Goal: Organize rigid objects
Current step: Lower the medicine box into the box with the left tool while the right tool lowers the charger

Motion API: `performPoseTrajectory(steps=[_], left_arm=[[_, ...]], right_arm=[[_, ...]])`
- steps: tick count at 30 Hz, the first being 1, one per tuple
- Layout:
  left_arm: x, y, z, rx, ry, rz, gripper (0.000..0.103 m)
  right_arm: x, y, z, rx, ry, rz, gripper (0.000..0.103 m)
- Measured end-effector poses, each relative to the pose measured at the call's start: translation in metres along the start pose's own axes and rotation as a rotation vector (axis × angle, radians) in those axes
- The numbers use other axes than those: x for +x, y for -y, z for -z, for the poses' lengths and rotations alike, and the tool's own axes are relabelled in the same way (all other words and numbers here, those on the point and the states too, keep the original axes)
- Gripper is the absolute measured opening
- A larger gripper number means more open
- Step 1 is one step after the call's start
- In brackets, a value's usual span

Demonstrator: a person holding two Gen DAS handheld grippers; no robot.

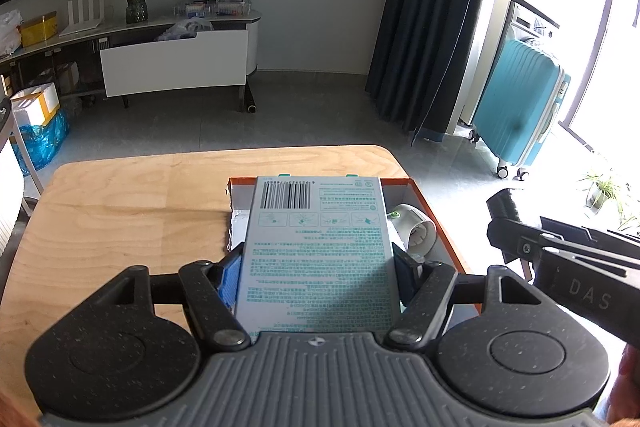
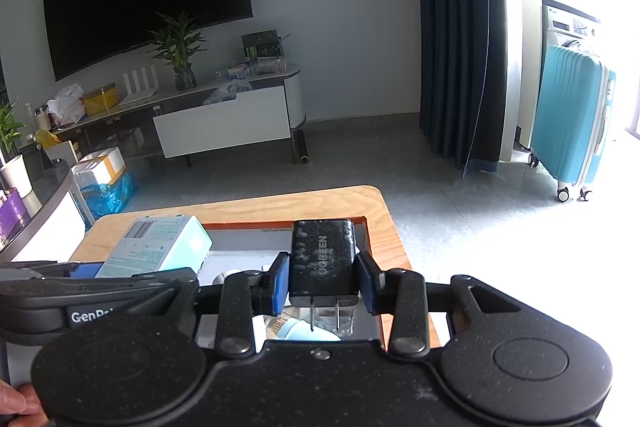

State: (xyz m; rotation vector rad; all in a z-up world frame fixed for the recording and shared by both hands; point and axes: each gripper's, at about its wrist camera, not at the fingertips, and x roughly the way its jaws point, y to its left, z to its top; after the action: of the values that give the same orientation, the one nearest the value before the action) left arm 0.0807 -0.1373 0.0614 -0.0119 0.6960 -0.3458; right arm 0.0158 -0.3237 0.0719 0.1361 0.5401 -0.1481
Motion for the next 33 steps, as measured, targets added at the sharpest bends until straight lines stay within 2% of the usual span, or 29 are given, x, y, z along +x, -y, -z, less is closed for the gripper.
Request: performPoseTrajectory(steps=[33], left_arm=[[0.033,-0.006,-0.004,-0.021,-0.059,-0.016,0.071]], right_arm=[[0.053,0.0,0.0,-0.005,-0.095,0.005,0.044]])
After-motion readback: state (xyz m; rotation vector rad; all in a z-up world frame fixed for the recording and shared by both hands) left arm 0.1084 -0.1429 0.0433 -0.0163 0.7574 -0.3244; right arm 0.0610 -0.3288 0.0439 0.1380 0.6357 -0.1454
